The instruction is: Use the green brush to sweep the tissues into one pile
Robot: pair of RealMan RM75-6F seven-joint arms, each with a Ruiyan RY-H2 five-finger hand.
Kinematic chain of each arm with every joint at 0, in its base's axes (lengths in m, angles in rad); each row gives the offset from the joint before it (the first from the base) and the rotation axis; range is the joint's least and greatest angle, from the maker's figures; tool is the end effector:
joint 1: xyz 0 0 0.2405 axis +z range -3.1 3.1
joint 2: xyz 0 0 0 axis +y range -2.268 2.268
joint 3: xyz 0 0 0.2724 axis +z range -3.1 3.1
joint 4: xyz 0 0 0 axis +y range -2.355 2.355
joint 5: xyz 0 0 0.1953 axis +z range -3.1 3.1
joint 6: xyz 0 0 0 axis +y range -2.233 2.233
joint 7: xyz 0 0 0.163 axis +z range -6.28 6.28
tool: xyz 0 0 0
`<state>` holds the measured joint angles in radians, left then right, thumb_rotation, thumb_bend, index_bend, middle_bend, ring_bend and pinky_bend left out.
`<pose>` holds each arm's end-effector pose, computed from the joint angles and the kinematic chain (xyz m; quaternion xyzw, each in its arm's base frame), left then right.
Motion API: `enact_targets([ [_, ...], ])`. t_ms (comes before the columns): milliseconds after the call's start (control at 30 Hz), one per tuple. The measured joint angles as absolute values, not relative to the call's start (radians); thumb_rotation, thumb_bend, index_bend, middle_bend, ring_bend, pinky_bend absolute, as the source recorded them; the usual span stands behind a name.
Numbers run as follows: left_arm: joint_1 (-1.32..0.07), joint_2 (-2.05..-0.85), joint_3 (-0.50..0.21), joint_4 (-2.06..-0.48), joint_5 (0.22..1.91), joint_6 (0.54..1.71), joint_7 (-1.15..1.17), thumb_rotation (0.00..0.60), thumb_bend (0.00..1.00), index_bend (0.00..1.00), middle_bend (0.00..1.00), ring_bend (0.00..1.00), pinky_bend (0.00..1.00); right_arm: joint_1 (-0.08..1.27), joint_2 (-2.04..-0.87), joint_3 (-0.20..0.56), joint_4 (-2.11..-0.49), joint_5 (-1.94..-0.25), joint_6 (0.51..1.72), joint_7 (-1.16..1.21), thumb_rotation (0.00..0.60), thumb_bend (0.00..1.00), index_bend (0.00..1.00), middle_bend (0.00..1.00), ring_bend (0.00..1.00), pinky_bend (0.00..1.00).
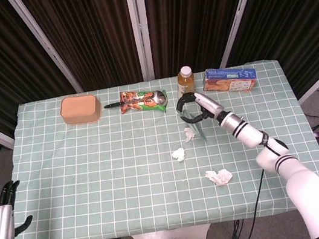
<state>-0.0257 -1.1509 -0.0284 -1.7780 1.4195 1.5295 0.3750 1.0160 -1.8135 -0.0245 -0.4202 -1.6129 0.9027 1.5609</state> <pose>-0.3091 0.1747 0.1635 -0.5960 -0.3690 -0.3006 0.6467 -0.1541 -0.4855 -0.0145 0.5882 -0.6058 0.5131 0.1544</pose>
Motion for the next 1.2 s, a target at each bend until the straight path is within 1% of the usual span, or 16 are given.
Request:
enact_targets([
  [133,-0.026,-1.150,-0.029,-1.778,1.420,1.529,0.375,0.600,0.16,0.12,0.12,0.00,0.00,1.017,-1.831,-0.043,-0.424,-1.631,0.920,1.615,0.600,0.54,0.80,0.66,0.30,0.09],
  [433,-0.026,-1.154,-0.026,-1.773,1.431,1.532,0.366,0.600,0.16,0.12,0.12,0.00,0.00,0.988,-1.806,-0.090,-0.513,-1.691,1.078,1.711,0.600,0.54,0.80,0.66,0.30,0.09],
  [600,-0.019,-1.154,-0.023,-1.770,1.435,1.540,0.356,0.600,0.16,0.12,0.12,0.00,0.00,0.963,-1.773,-0.107,-0.589,-1.714,1.152,1.704,0.600,0.54,0.80,0.66,0.30,0.09],
  [733,-0.017,-1.155,-0.022,-1.762,1.439,1.542,0.342,0.600,0.16,0.12,0.12,0.00,0.00,0.927,-1.732,-0.098,-0.652,-1.706,1.215,1.664,0.600,0.54,0.80,0.66,0.30,0.09],
  [867,-0.025,-1.156,-0.025,-1.751,1.444,1.533,0.330,0.600,0.16,0.12,0.12,0.00,0.00,0.876,-1.663,-0.098,-0.750,-1.711,1.318,1.596,0.600,0.54,0.80,0.66,0.30,0.09],
  [933,-0.031,-1.156,-0.028,-1.748,1.450,1.527,0.327,0.600,0.16,0.12,0.12,0.00,0.00,0.849,-1.614,-0.107,-0.823,-1.723,1.371,1.568,0.600,0.54,0.80,0.66,0.30,0.09],
  [1067,-0.037,-1.153,-0.029,-1.750,1.461,1.524,0.324,0.600,0.16,0.12,0.12,0.00,0.00,0.796,-1.510,-0.141,-0.979,-1.762,1.454,1.517,0.600,0.54,0.80,0.65,0.30,0.09],
  [1200,-0.041,-1.151,-0.029,-1.756,1.471,1.523,0.321,0.600,0.16,0.12,0.12,0.00,0.00,0.733,-1.405,-0.203,-1.136,-1.806,1.505,1.441,0.600,0.54,0.80,0.65,0.30,0.09],
])
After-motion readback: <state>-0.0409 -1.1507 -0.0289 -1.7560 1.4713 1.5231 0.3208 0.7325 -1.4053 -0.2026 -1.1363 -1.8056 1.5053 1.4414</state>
